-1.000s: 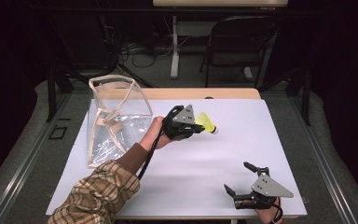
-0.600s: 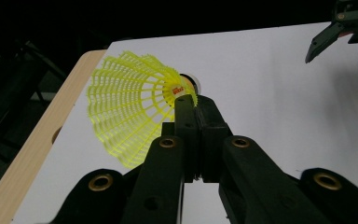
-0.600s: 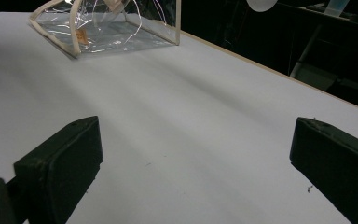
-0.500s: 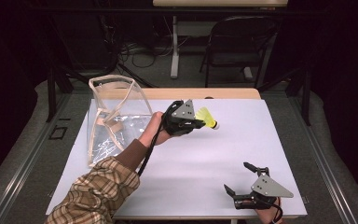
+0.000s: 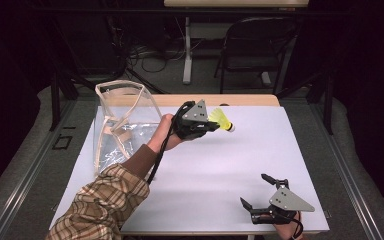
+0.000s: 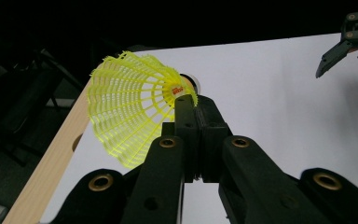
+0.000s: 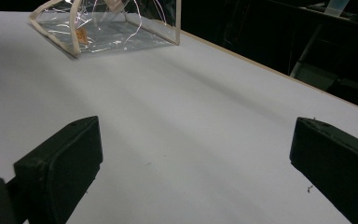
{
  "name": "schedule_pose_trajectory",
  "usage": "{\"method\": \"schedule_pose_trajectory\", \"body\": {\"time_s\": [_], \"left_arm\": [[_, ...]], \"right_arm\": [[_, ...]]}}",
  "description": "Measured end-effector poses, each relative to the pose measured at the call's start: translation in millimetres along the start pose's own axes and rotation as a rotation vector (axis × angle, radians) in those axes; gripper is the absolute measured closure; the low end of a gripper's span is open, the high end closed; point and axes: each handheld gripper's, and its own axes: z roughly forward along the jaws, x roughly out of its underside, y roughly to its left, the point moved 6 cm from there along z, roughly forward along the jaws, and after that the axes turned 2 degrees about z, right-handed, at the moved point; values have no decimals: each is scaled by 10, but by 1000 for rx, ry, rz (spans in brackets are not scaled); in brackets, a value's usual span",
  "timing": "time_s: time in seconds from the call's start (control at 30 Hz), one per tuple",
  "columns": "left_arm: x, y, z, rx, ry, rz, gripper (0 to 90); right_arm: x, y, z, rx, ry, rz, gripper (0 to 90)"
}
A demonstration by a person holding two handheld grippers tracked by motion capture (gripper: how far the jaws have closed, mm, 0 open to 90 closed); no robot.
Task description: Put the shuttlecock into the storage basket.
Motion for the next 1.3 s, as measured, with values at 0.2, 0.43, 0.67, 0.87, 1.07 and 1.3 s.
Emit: {"method": "schedule_pose_trajectory", "body": {"time_s": [0.2, 0.43, 0.67, 0.87, 1.07, 1.3], "left_arm": [[-54, 35, -39, -13, -7, 4, 894], [-123, 73, -74, -23, -7, 17, 894], [-201, 121, -105, -35, -13, 23, 894], [-254, 161, -148, -47, -14, 28, 894], [-287, 190, -187, -62, -15, 31, 894], [-302, 240, -241, -81, -14, 30, 894]], "right_arm": [[0, -2, -4, 1, 1, -1, 21], [0, 0, -1, -2, -1, 2, 20], [1, 0, 4, -3, 3, -1, 20], [4, 0, 6, -5, 4, -1, 21], [5, 0, 8, -3, 5, -3, 21], [6, 0, 5, -2, 7, -4, 21]]}}
